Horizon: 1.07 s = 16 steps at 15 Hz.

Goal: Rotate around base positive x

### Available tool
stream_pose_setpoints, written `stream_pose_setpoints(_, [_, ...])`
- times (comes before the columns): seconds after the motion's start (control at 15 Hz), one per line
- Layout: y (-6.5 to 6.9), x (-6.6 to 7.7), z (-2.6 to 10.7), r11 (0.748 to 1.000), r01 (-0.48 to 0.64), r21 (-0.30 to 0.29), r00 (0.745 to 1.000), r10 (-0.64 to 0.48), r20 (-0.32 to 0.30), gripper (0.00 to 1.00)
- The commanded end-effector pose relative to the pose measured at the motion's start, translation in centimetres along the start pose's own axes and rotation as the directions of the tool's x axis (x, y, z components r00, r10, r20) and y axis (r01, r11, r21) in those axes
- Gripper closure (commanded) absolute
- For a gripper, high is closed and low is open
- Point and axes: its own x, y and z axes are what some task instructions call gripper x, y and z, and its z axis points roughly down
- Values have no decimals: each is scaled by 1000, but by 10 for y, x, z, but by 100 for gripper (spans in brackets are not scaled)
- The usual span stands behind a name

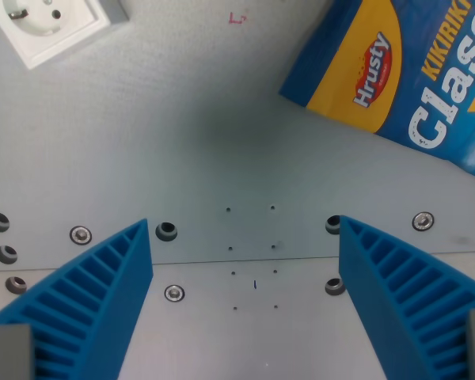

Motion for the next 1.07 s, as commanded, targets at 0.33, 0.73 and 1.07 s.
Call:
stream_pose_setpoints(0.33, [0,0,-3,998,2,67,1000,-1,-7,0])
stream_pose_setpoints(0.73, [0,0,-3,989,4,146,1000,-3,-6,0])
stream_pose_setpoints(1.07, [0,0,-3,977,5,212,1000,-4,-6,0])
